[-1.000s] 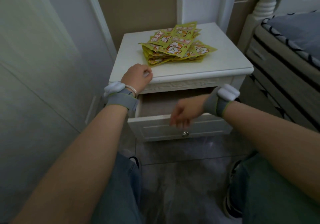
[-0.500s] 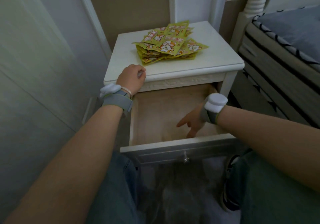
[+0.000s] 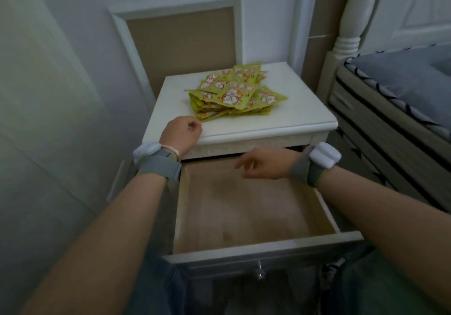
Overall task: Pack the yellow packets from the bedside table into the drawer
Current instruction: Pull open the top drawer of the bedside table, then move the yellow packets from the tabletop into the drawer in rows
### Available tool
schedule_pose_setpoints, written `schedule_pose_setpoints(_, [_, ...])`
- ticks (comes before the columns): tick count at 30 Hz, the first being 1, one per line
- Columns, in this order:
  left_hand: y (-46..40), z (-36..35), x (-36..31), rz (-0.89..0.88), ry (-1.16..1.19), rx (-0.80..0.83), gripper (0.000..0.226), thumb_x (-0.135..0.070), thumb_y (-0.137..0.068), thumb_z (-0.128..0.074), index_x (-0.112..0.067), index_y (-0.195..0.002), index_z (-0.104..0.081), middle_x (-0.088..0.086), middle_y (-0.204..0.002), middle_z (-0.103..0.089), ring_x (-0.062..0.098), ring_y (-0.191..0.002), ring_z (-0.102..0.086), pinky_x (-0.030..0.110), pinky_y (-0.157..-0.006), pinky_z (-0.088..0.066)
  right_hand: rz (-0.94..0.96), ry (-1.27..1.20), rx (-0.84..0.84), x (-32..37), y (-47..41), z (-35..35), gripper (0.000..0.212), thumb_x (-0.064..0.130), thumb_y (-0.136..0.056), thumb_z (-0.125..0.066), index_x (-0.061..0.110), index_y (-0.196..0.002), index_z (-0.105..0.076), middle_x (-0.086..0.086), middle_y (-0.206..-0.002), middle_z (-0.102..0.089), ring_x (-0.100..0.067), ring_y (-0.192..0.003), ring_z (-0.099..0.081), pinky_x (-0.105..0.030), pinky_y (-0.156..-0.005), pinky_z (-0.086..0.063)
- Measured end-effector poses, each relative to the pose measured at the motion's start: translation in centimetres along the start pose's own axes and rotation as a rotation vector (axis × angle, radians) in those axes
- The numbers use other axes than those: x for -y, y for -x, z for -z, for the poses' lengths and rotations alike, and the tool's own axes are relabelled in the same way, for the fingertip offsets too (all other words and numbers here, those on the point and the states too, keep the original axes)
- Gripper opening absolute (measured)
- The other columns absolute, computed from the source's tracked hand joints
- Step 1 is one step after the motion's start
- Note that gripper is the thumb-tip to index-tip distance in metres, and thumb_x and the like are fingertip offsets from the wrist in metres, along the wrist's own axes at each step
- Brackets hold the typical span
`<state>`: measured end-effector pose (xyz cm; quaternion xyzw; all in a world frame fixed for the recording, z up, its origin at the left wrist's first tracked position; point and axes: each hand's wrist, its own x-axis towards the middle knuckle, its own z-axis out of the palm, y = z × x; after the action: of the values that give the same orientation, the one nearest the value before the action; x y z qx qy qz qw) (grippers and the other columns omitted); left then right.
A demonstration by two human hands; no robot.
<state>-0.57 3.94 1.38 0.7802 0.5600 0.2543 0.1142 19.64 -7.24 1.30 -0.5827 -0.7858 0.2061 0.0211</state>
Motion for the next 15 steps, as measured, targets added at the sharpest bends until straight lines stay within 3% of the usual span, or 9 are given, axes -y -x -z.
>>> schedule_pose_setpoints(4, [-1.1,0.3,-0.8,0.073,0.135,-0.073,0.021,-0.022,-0.091,-0.054,-0.007,-0.096,-0.069,0.011,-0.104,-0.070,0.029,-0.098,-0.063,0.025,-0.080,-0.042,-0.061,-0.237,-0.474,-1.4,-1.6,4.0,0.023,0.025,-0.092,-0.056,0.016,-0.107,-0.070,-0.005,-0.103,-0.070,-0.018,-0.096,-0.062,-0.022,-0.080,-0.043])
schedule_pose_setpoints(7, [-3.7,0.6,-1.4,0.138,0.185,-0.169,0.016,-0.019,-0.091,-0.052,-0.008,-0.092,-0.063,0.013,-0.095,-0.067,0.032,-0.093,-0.060,0.028,-0.075,-0.040,-0.250,-0.349,-0.747,-3.5,-4.3,7.0,0.021,0.025,-0.091,-0.055,0.012,-0.099,-0.069,-0.008,-0.094,-0.069,-0.025,-0.095,-0.062,-0.029,-0.082,-0.045])
schedule_pose_setpoints(10, [-6.8,1.0,-1.9,0.238,0.241,-0.194,0.017,-0.027,-0.092,-0.051,-0.013,-0.083,-0.055,0.010,-0.087,-0.061,0.033,-0.094,-0.059,0.027,-0.072,-0.036,-0.470,-0.461,-0.742,-5.5,-7.2,9.1,0.029,0.033,-0.091,-0.054,0.008,-0.096,-0.065,-0.010,-0.085,-0.064,-0.031,-0.094,-0.062,-0.030,-0.079,-0.044])
schedule_pose_setpoints(12, [-8.0,0.9,-1.9,0.338,0.227,-0.095,0.034,-0.040,-0.093,-0.048,-0.010,-0.079,-0.057,0.012,-0.084,-0.062,0.036,-0.098,-0.061,0.028,-0.073,-0.038,-0.557,-0.483,-0.624,-6.0,-8.3,9.3,0.045,0.047,-0.092,-0.050,0.005,-0.084,-0.063,-0.016,-0.090,-0.068,-0.031,-0.085,-0.062,-0.031,-0.076,-0.045])
schedule_pose_setpoints(13, [-8.7,0.7,-1.9,0.384,0.218,-0.029,0.046,-0.049,-0.092,-0.046,-0.007,-0.084,-0.062,0.015,-0.089,-0.065,0.038,-0.102,-0.061,0.031,-0.076,-0.043,-0.577,-0.472,-0.573,-6.0,-8.8,9.2,0.053,0.055,-0.091,-0.047,0.005,-0.076,-0.061,-0.017,-0.091,-0.070,-0.030,-0.081,-0.062,-0.031,-0.075,-0.046])
schedule_pose_setpoints(15, [-9.6,0.5,-2.1,0.463,0.242,0.130,0.070,-0.062,-0.089,-0.040,0.000,-0.117,-0.060,0.022,-0.121,-0.061,0.038,-0.114,-0.057,0.037,-0.093,-0.047,-0.604,-0.413,-0.481,-5.7,-9.8,8.8,0.066,0.067,-0.087,-0.041,0.006,-0.078,-0.063,-0.016,-0.090,-0.067,-0.029,-0.080,-0.060,-0.031,-0.076,-0.045])
